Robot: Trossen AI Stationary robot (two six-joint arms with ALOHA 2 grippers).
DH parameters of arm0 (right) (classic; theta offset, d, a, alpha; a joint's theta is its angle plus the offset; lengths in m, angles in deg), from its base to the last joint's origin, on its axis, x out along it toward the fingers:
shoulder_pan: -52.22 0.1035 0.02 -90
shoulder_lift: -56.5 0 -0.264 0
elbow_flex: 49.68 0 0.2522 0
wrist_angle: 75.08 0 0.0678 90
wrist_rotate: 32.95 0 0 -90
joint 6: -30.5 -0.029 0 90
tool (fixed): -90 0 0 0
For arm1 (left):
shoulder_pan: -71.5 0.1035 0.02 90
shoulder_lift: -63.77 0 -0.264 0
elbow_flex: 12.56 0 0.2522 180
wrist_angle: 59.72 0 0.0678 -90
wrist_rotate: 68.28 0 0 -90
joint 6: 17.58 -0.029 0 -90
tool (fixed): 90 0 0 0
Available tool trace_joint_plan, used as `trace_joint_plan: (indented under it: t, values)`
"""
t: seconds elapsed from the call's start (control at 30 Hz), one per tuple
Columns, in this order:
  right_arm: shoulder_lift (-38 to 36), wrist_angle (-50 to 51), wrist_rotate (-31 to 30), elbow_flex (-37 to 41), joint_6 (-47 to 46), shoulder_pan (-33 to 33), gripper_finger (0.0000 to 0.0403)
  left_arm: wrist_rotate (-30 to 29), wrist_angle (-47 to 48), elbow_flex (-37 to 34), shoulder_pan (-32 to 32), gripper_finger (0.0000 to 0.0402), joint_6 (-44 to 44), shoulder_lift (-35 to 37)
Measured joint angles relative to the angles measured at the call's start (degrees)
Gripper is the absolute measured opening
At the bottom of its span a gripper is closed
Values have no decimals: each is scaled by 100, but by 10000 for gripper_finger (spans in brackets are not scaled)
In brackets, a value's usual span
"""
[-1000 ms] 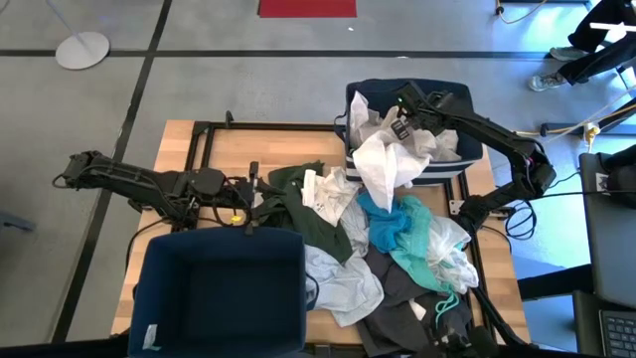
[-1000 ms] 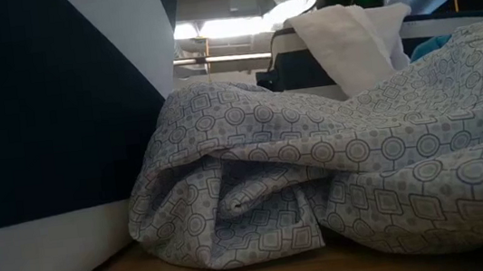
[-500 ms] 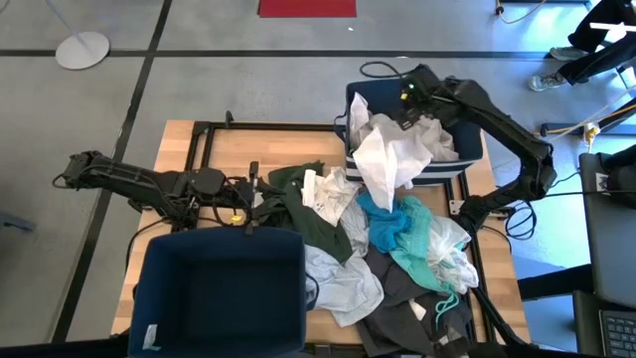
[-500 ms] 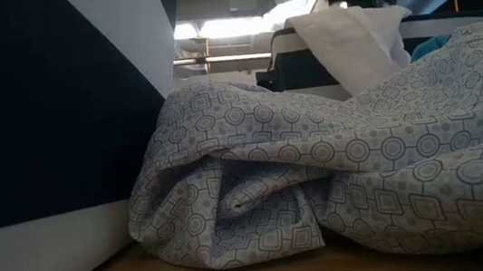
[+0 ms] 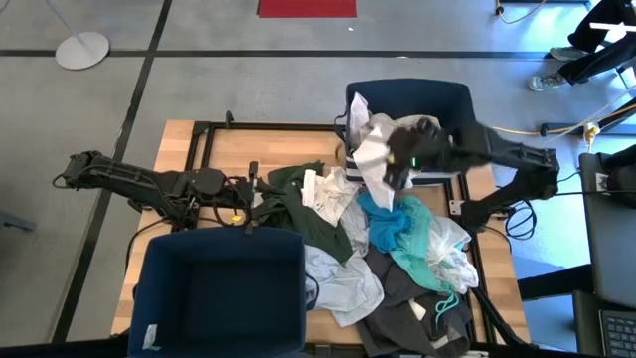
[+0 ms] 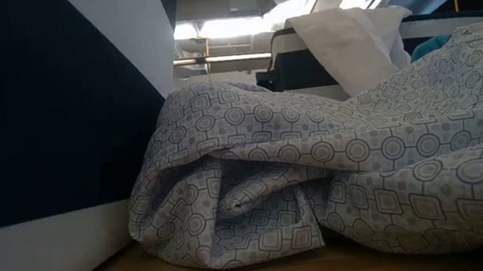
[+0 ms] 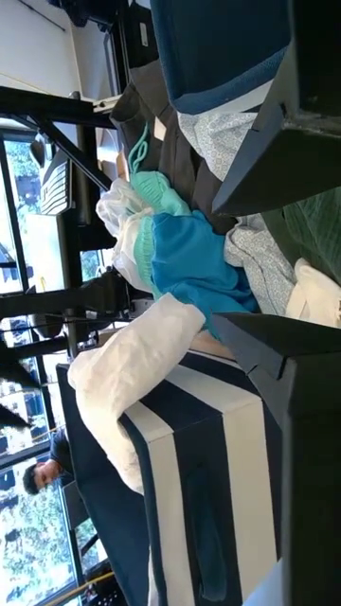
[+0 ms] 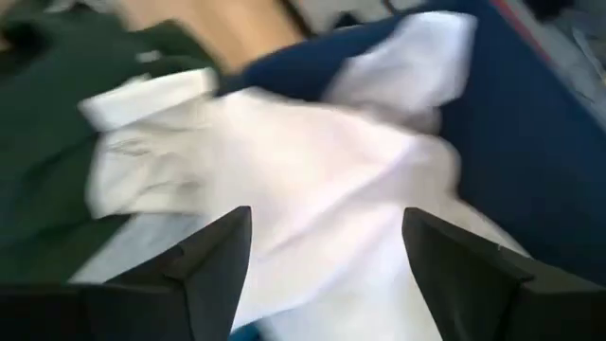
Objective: Sort clothes
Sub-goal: Put the white polo shirt into the top laundry bin
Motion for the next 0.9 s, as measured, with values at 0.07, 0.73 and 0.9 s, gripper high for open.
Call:
trace_joint_plan:
  t: [0.07,0.73,0.9]
  values:
    - [0,3,-3,145,-308,513,276,0,0,0,0,166,0,0]
    - [0,-102,-1921,3495,-3651,2768,276,2,-11,0,0,166,0,0]
    - [0,-797,-2340,4383,-4032,2749,276,2,-11,0,0,166,0,0]
